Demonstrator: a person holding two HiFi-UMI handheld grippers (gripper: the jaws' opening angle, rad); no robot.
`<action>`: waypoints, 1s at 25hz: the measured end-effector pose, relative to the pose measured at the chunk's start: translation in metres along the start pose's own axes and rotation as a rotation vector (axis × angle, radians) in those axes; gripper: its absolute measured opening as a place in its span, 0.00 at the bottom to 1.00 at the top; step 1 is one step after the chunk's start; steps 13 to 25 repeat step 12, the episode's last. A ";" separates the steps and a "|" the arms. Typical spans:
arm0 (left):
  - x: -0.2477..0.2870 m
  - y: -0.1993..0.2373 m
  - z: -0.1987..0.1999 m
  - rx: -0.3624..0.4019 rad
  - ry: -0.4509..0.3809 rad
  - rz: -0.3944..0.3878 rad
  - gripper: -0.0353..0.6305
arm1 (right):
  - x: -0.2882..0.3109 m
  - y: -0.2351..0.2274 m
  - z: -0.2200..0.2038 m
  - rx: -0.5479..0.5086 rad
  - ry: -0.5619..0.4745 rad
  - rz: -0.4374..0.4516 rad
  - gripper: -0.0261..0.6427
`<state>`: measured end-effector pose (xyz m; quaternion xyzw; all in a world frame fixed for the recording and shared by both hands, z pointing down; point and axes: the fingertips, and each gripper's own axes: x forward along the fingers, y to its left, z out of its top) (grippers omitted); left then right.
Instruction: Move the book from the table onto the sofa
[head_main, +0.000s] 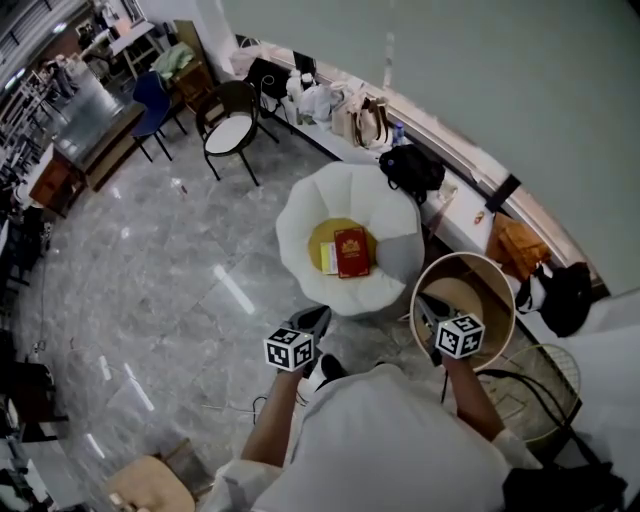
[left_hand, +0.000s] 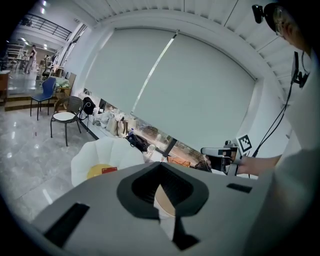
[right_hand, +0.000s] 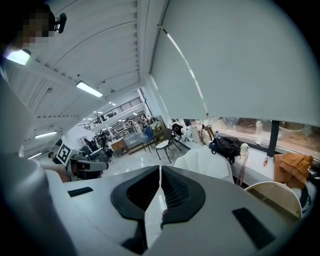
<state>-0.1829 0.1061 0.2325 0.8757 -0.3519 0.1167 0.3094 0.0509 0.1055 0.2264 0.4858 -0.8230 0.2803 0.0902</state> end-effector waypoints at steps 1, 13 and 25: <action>0.001 -0.001 0.000 0.000 0.000 -0.003 0.06 | 0.000 -0.002 0.000 -0.002 0.000 -0.003 0.10; -0.002 0.000 0.006 0.001 -0.008 -0.003 0.06 | -0.006 -0.012 0.013 -0.014 -0.025 -0.032 0.10; -0.002 0.000 0.006 0.001 -0.008 -0.003 0.06 | -0.006 -0.012 0.013 -0.014 -0.025 -0.032 0.10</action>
